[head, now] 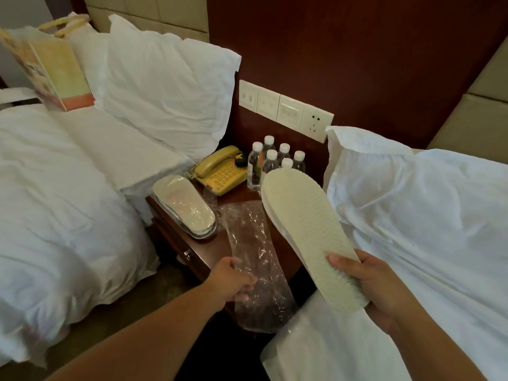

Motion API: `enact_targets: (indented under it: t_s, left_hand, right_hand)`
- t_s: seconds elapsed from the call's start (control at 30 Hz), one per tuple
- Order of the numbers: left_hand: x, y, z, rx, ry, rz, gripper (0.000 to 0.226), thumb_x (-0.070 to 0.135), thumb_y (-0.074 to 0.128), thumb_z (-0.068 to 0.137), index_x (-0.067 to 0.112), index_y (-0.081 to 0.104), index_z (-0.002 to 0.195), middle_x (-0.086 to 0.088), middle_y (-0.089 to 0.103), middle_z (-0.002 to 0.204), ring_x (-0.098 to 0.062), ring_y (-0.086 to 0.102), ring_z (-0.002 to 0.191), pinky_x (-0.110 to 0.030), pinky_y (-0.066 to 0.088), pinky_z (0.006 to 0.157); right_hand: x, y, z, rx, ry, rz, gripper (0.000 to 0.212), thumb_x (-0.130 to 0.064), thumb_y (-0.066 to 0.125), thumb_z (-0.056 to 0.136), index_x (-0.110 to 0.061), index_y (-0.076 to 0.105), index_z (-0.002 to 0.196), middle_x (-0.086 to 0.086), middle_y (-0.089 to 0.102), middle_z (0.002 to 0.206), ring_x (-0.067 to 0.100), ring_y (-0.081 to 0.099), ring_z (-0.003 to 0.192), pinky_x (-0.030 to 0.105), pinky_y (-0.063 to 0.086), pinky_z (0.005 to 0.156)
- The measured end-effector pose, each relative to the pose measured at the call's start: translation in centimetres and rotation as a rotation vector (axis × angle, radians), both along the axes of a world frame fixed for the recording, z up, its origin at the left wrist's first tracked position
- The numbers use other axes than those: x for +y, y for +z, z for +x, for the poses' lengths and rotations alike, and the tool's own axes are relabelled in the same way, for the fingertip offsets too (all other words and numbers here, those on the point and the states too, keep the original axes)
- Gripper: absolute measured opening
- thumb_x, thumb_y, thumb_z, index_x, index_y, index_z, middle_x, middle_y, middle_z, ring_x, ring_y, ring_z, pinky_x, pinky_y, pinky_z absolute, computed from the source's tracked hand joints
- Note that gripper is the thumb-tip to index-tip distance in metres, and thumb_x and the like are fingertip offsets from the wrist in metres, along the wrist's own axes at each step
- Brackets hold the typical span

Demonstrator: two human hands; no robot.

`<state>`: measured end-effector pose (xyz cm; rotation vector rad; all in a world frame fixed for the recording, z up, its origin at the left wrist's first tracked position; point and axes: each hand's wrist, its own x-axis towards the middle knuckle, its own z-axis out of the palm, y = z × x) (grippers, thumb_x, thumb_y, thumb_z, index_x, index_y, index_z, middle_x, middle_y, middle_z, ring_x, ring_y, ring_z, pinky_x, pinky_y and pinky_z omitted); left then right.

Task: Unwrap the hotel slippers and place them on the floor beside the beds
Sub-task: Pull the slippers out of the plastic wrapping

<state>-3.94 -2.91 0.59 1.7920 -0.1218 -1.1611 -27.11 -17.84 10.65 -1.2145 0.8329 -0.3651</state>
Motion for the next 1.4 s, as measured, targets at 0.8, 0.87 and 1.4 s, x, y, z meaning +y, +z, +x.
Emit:
enact_targets:
  t_s: [0.8,0.87,1.4]
  left_hand:
    - [0.5,5.0,-2.8,0.099,-0.038,-0.396,0.033,0.043,0.063,0.091,0.021,0.066,0.116,-0.006,0.075,0.106,-0.033,0.071,0.098,-0.056,0.056,0.085]
    - [1.0,4.8,-2.8,0.032,-0.046,-0.366,0.033,0.042,0.068,0.088,0.022,0.065,0.114,-0.006,0.076,0.101,-0.038,0.070,0.097,-0.060,0.055,0.082]
    - [2.3,0.3,2.0,-0.152,-0.018,-0.142,0.057,0.016,0.073,0.083,0.029,0.045,0.131,0.005,0.070,0.106,-0.013,0.067,0.097,-0.036,0.057,0.084]
  right_hand:
    - [7.1,-3.6,6.5,0.153,-0.039,-0.253,0.059,-0.063,0.073,0.070,-0.046,0.055,0.124,-0.014,0.065,0.115,0.000,0.065,0.094,0.016,0.049,0.071]
    - [7.7,-3.9,6.5,0.261,0.021,-0.481,0.089,-0.074,0.069,0.063,-0.045,0.037,0.141,-0.018,0.042,0.126,-0.005,0.050,0.106,0.013,0.042,0.078]
    - [5.0,-7.8,6.5,0.204,-0.130,0.028,0.027,-0.023,0.062,0.095,-0.021,0.059,0.122,-0.001,0.070,0.114,0.020,0.066,0.103,0.035,0.054,0.082]
